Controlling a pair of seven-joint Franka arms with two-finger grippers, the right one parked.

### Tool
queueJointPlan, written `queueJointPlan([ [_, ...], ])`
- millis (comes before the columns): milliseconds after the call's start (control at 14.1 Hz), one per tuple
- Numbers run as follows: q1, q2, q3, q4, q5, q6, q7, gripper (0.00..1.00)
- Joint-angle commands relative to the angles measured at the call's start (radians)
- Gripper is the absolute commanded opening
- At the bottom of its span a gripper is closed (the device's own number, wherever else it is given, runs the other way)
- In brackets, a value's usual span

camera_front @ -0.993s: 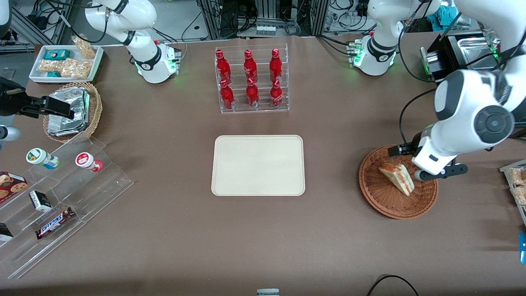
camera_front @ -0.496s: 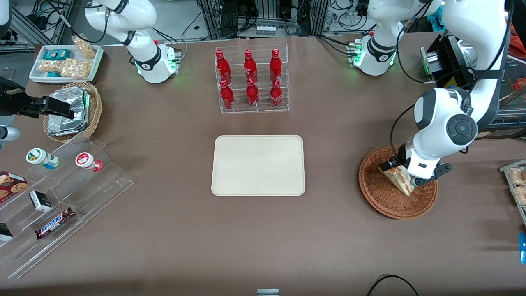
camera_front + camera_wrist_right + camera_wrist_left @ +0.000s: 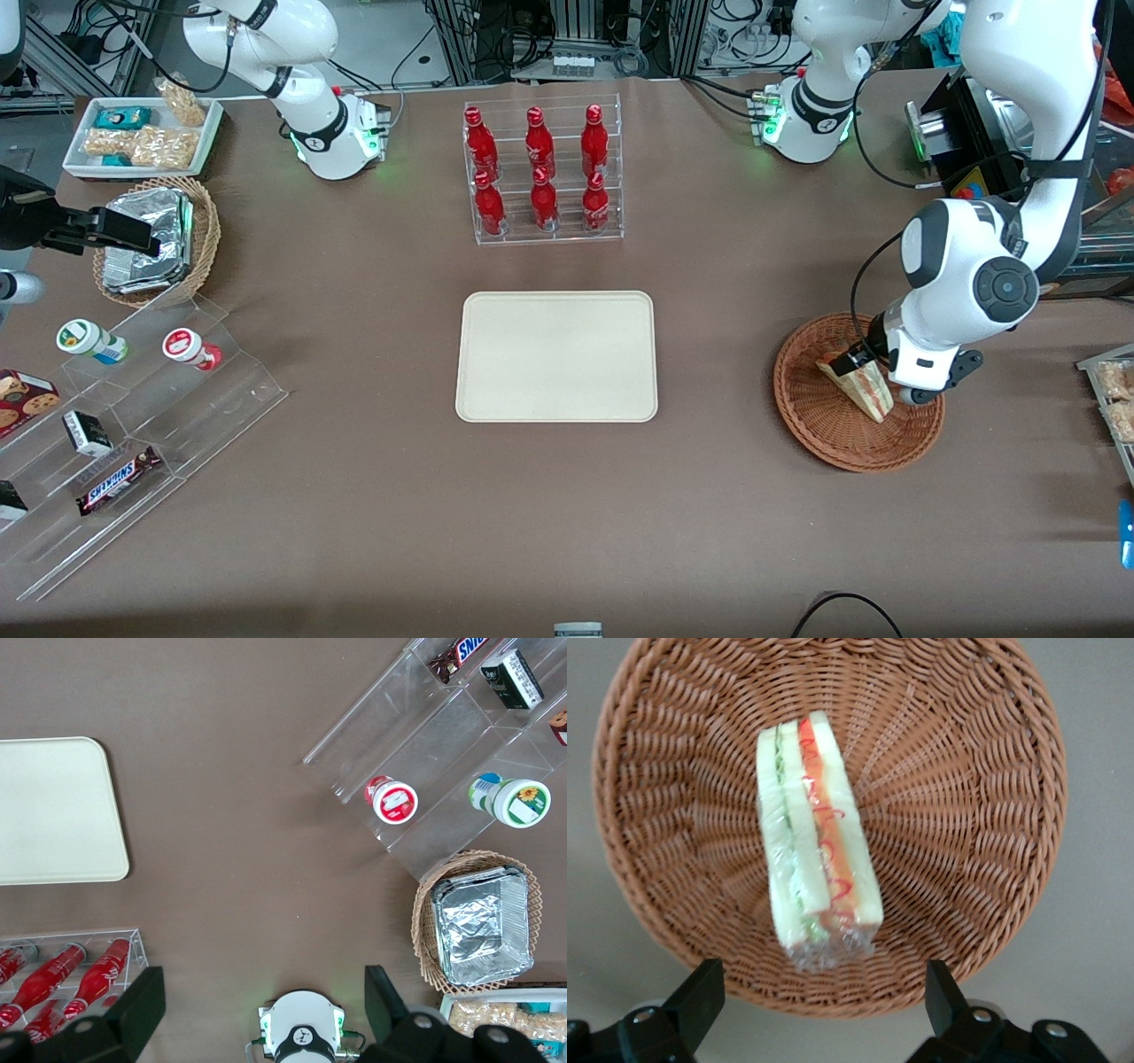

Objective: Place sandwich from basket to tray
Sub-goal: 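Lower the left gripper and close it on the wrapped sandwich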

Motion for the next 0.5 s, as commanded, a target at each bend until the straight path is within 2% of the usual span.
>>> queueJointPlan([
  [0,0.007,0.032,0.013,-0.009,-0.002,0.052,-0.017,1.00],
  [426,0.007,0.094,0.031,-0.009,-0.002,0.147,-0.017,1.00],
])
